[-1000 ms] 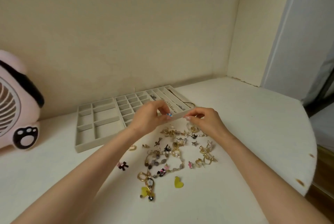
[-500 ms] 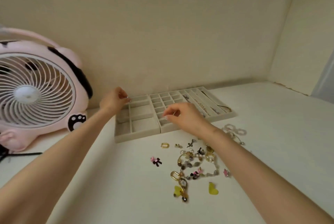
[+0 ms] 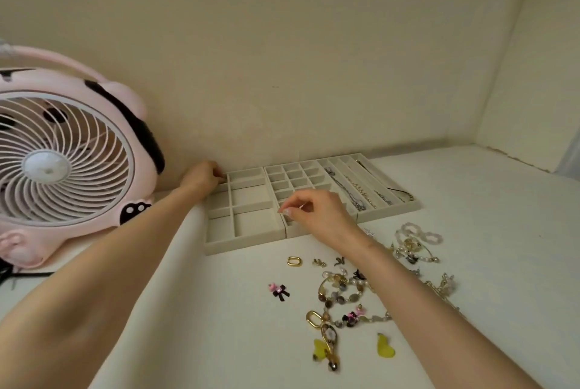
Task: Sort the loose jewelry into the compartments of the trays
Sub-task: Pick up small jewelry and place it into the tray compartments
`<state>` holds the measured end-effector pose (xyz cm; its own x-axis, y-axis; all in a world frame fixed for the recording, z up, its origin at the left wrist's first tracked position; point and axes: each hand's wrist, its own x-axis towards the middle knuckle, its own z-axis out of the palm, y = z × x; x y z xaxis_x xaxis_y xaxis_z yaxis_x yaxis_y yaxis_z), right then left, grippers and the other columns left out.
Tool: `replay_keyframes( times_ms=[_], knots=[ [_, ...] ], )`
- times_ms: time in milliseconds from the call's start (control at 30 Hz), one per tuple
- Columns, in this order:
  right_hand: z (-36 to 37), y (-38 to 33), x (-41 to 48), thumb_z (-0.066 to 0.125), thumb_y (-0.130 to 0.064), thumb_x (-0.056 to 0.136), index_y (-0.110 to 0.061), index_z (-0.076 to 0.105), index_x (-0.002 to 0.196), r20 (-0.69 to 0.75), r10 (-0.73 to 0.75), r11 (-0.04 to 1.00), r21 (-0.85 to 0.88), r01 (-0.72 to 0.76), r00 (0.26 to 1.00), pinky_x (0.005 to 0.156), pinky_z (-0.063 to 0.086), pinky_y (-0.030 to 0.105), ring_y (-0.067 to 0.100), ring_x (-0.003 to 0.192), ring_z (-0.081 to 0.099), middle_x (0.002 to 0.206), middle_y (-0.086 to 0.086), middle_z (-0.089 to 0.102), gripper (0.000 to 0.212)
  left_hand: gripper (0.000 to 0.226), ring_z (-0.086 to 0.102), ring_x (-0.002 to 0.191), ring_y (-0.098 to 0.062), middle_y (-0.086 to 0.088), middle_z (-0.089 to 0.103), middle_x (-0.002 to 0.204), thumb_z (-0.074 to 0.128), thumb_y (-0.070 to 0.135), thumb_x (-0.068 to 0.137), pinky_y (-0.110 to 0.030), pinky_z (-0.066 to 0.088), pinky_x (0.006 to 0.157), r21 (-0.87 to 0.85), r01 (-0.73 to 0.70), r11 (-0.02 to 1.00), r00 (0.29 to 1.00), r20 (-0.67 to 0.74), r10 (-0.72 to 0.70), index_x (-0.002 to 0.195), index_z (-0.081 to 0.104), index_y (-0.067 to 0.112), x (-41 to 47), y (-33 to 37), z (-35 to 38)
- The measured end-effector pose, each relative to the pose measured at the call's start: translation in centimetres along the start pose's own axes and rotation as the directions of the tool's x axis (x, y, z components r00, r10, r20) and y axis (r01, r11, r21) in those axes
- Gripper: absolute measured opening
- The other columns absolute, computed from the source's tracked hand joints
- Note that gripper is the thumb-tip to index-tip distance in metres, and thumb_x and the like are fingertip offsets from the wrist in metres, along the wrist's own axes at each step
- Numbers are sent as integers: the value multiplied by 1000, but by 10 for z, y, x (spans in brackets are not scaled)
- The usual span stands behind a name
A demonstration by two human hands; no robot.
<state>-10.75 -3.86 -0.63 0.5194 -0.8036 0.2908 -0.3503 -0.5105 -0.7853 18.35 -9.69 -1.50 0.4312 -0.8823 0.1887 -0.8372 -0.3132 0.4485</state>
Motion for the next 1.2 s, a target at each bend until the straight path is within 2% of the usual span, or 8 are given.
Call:
replay_keyframes(
  times_ms=[333, 467, 533, 633, 800, 900, 1067, 1200],
  knots=[
    [-4, -2, -6, 62, -18, 90, -18, 73, 93, 31, -10, 1000, -22, 11, 999, 79, 45, 18, 9, 90, 61, 94, -7, 69, 11, 28, 50, 109, -32, -13, 51, 119, 57, 22, 88, -37, 42, 80, 56, -32, 998, 961, -271, 47, 113, 57, 11, -67, 26, 0],
    [-8, -3, -7, 63, -20, 89, -18, 73, 93, 26, -8, 999, -52, 10, 1000, 80, 46, 22, 9, 90, 61, 94, -7, 70, 11, 32, 46, 112, -34, -17, 46, 122, 58, 21, 87, -40, 42, 87, -24, 37, 999, 960, -276, -42, 115, 54, 7, -90, 14, -3],
    [-12, -4, -8, 63, -20, 89, -18, 73, 93, 34, -16, 997, -81, 19, 999, 76, 45, 18, 6, 87, 59, 92, -8, 68, 11, 31, 50, 107, -34, -17, 47, 120, 58, 21, 87, -39, 42, 86, -57, 10, 998, 961, -277, -26, 114, 54, 7, -101, 12, -3],
    [-16, -1, -15, 62, -21, 90, -18, 73, 94, 64, -24, 990, -139, 33, 998, 72, 41, 16, -1, 82, 55, 89, -11, 66, 13, 24, 53, 93, -25, -10, 50, 112, 59, 19, 86, -34, 42, 76, -106, -102, 989, 966, -248, 73, 109, 56, 9, -118, 24, -2],
    [-24, 6, -32, 62, -20, 89, -20, 73, 93, 76, 14, 988, -153, -2, 997, 81, 47, 23, 1, 83, 58, 90, -11, 67, 11, 18, 49, 75, -14, 3, 54, 95, 62, 19, 86, -27, 36, 68, -167, -320, 933, 942, -166, 293, 102, 57, 14, -153, 63, 4],
    [-32, 9, -42, 63, -20, 89, -21, 72, 92, 65, 25, 985, -170, -13, 998, 80, 48, 22, 2, 84, 59, 90, -10, 67, 10, 16, 51, 76, -14, 2, 57, 94, 61, 19, 87, -26, 42, 69, -203, -416, 887, 909, -83, 408, 102, 58, 14, -173, 85, 4],
    [-47, 10, -58, 63, -19, 88, -21, 73, 90, 15, 6, 982, -186, -4, 1000, 67, 40, 10, -4, 73, 55, 82, -14, 65, 10, 13, 53, 78, -13, 5, 56, 93, 60, 20, 88, -26, 46, 70, -221, -506, 833, 856, -11, 517, 100, 58, 15, -193, 115, 6],
    [-63, 14, -69, 66, -19, 87, -23, 73, 91, -28, 50, 984, -172, -54, 998, 70, 46, 16, 0, 76, 58, 85, -12, 67, 9, 13, 55, 75, -12, 7, 56, 91, 61, 20, 87, -19, 44, 63, -267, -560, 784, 806, 41, 590, 100, 59, 15, -204, 134, 12]
  ],
)
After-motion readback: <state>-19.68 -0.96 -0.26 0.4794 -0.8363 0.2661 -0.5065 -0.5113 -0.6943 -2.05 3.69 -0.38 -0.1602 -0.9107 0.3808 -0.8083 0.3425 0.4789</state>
